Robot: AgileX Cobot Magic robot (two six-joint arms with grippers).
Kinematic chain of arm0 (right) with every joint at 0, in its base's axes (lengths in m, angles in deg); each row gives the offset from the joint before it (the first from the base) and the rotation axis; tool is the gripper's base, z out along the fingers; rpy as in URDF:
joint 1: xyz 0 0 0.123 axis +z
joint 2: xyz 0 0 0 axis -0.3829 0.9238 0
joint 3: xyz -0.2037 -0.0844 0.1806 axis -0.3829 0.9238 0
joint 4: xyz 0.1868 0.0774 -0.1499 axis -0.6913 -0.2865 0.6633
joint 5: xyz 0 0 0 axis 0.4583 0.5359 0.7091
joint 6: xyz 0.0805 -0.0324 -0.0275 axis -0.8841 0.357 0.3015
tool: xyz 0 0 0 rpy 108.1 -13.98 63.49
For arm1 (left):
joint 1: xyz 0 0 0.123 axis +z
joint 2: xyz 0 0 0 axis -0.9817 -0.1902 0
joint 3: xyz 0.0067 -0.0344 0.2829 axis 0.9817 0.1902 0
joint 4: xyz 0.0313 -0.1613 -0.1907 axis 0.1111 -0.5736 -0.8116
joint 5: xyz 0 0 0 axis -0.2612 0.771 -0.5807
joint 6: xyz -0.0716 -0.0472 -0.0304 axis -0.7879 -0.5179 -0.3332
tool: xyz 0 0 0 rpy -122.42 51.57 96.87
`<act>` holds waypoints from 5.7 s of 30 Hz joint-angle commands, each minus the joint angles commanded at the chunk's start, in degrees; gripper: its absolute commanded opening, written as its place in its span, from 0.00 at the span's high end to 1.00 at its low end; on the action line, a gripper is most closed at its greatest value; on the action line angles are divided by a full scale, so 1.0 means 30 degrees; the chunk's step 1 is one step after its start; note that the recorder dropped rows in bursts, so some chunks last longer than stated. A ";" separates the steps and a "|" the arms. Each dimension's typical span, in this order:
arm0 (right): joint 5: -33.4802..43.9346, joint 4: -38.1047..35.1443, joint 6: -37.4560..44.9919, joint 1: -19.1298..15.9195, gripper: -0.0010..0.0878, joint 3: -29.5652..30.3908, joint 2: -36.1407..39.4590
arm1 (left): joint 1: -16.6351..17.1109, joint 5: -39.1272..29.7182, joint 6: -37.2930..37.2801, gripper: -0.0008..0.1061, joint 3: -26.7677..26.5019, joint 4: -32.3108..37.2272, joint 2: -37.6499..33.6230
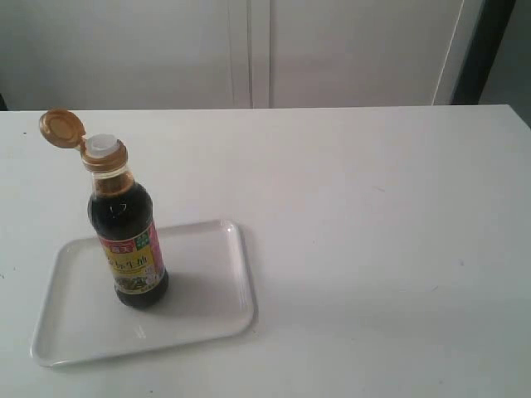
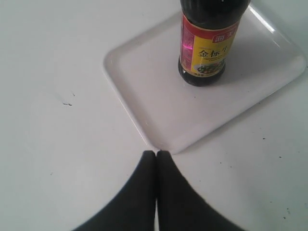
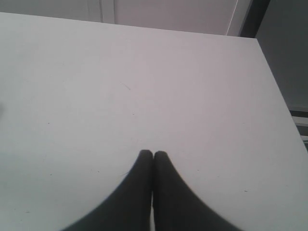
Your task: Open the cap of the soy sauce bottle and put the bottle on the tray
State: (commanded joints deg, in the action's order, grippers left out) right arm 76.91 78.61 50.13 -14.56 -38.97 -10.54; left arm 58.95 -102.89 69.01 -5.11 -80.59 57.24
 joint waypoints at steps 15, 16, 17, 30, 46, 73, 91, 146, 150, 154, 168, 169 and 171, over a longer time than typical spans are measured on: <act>0.0000 0.0000 0.0000 0.0000 0.99 0.0000 0.0000 | 0.1252 0.3468 0.0942 0.99 0.0962 0.0611 0.3754; 0.0000 0.0000 0.0000 0.0000 0.99 0.0000 0.0000 | 0.1512 0.4038 0.0942 0.99 0.1316 0.0611 0.4055; 0.0000 0.0000 0.0000 0.0000 0.99 0.0000 0.0000 | 0.1972 0.5126 0.0942 0.99 0.2280 0.0443 0.4805; 0.0000 0.0000 0.0000 0.0000 0.99 0.0000 0.0000 | 0.3808 0.8395 0.0464 0.99 0.8558 -0.0367 1.0035; 0.0000 0.0000 0.0000 0.0000 0.99 0.0000 0.0000 | 0.3808 0.9601 0.0370 0.99 1.1714 -0.1036 1.0677; 0.0003 0.0039 0.0000 0.0000 0.99 0.0000 0.0000 | 0.3808 0.9435 0.0455 0.99 1.1714 -0.1036 1.0677; -0.1188 -0.1785 0.2164 0.0000 0.99 0.3900 -0.4485 | 0.3808 0.9401 0.0450 0.99 1.1714 -0.1036 1.0677; -0.4044 -0.1485 0.2164 -0.2879 0.99 0.7988 -0.7001 | 0.3808 0.9401 0.0450 0.99 1.1714 -0.1036 1.0677; -0.4044 -0.1485 0.2164 -0.2879 0.99 0.7988 -0.7001 | 0.3808 0.9401 0.0450 0.99 1.1714 -0.1036 1.0677; -0.4044 -0.1485 0.2164 -0.2879 0.99 0.7988 -0.7001 | 0.3808 0.9401 0.0450 0.99 1.1714 -0.1036 1.0677; -0.4044 -0.1485 0.2164 -0.2879 0.99 0.7988 -0.7001 | 0.3808 0.9401 0.0450 0.99 1.1714 -0.1036 1.0677; -0.4044 -0.1485 0.2164 -0.2879 0.99 0.7988 -0.7001 | 0.3808 0.9401 0.0450 0.99 1.1714 -0.1036 1.0677; -0.4044 -0.1485 0.2164 -0.2879 0.99 0.7988 -0.7001 | 0.3808 0.9401 0.0450 0.99 1.1714 -0.1036 1.0677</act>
State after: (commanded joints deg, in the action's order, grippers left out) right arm 64.78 74.15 56.63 -23.20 -15.01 -31.54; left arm 70.37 -74.69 70.36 30.03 -83.70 89.28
